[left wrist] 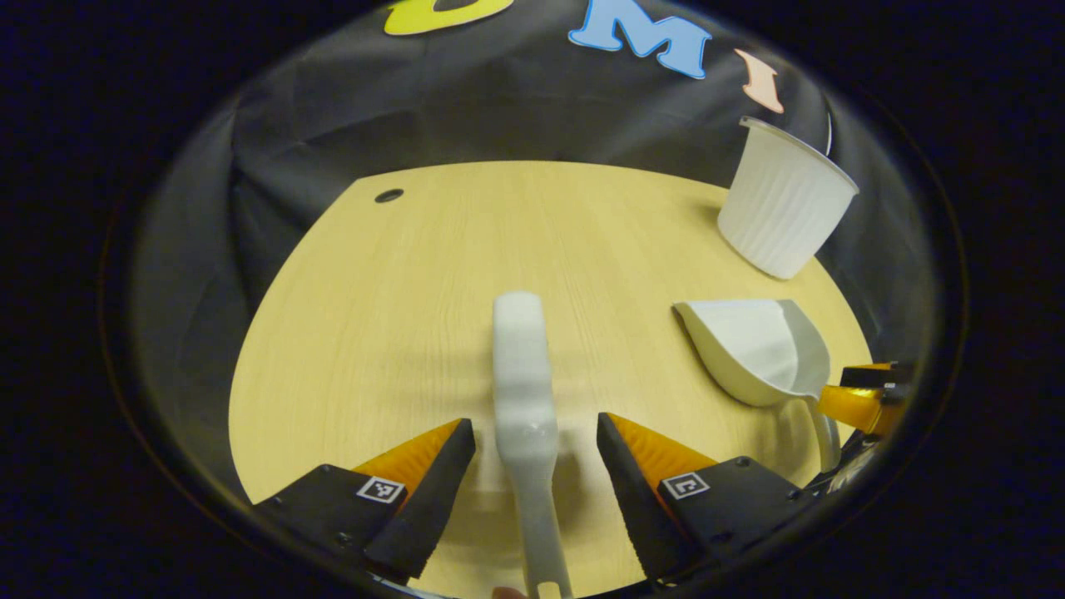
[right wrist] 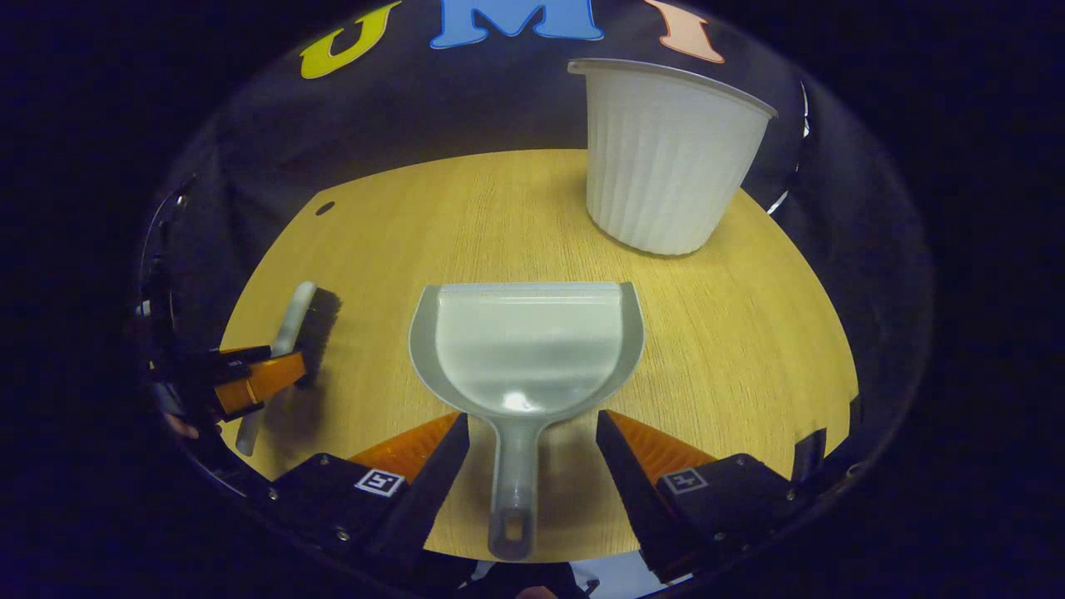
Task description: Pick up the small broom and dustpan from the desktop, sweep the trash into the dustpan with the broom, and then empty the trash into the garbage bin.
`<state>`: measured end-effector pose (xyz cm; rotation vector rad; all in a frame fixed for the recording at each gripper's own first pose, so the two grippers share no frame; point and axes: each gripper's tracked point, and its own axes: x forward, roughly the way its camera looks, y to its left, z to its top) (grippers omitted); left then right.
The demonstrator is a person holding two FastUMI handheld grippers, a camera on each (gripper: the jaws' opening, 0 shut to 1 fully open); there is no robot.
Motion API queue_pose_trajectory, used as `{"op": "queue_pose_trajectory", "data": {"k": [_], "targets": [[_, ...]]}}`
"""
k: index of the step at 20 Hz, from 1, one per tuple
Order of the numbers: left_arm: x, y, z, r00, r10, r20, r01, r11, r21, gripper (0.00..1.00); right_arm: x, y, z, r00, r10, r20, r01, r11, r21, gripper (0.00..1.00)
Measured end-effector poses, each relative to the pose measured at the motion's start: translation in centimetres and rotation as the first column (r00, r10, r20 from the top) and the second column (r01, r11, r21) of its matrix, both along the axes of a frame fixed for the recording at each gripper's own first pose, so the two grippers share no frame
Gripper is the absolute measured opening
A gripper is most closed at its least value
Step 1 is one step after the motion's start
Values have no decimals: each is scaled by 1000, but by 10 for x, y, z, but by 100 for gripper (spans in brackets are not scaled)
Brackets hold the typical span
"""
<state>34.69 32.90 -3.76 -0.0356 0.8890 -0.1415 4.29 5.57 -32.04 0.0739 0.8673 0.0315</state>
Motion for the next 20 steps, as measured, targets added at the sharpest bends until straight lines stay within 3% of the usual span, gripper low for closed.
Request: {"op": "queue_pose_trajectory", "data": {"k": [1,4,8,14,20], "targets": [[41,6,46,999,0,35,0,1000,4,96,1,-1,14,1000,-2,29,2,1000,5,96],[51,5,78,988,12,156,-12,1000,0,96,15,-8,55,987,-6,163,4,1000,14,96],[59,-2,123,946,56,320,-52,998,-20,96,30,-28,86,935,8,354,9,999,-47,96],[60,-11,189,842,139,521,-124,990,-63,96,31,-38,110,857,43,514,-3,997,-79,96],[58,-27,254,727,144,671,-131,989,-71,96,35,-57,159,729,59,682,50,989,-139,96]]}}
